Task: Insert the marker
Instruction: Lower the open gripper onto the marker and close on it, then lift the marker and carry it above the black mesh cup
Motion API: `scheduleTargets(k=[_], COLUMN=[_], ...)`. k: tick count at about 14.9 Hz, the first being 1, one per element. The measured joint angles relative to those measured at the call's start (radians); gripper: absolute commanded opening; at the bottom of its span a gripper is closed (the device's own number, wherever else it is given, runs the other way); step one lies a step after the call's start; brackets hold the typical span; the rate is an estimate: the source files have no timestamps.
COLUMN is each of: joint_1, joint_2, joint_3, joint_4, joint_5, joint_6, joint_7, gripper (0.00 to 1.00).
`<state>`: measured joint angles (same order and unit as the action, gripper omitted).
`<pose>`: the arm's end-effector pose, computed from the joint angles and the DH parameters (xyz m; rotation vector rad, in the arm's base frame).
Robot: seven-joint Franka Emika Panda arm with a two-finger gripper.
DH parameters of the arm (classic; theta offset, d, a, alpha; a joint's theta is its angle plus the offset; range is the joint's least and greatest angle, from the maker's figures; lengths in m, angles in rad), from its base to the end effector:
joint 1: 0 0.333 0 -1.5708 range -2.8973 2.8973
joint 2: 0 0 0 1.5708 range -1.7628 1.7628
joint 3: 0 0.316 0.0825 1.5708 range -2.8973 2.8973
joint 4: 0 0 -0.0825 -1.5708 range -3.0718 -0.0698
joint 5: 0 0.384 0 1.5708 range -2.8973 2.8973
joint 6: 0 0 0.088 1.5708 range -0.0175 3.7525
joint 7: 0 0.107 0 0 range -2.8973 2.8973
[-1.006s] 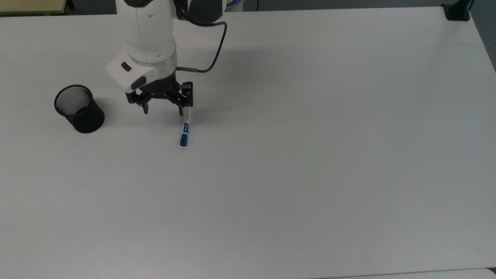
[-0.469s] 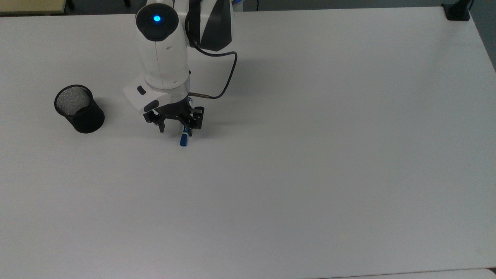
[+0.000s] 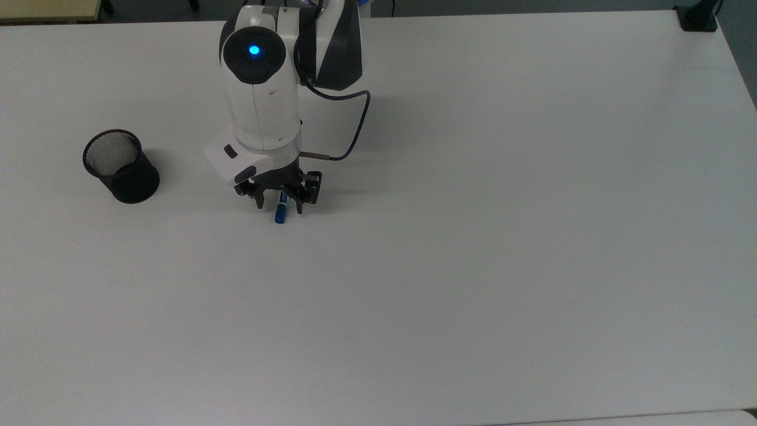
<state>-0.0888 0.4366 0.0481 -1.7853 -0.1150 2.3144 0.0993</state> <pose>0.6607 -0.0318 0.3193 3.0708 -0.1099 0.1467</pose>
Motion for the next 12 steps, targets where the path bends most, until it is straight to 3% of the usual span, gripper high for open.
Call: scheduleTargets(k=[2, 7, 12], joint_1=[0.0, 0.002, -0.01], joint_2=[0.013, 0.026, -0.008], joint_3=[0.0, 0.002, -0.001], joint_4=[-0.003, -0.006, 0.009], joint_5=[0.0, -0.001, -0.001], joint_6=[0.037, 0.061, 0.07], joint_7=[0.001, 0.002, 0.015], gripper=[0.32, 0.0, 0.0])
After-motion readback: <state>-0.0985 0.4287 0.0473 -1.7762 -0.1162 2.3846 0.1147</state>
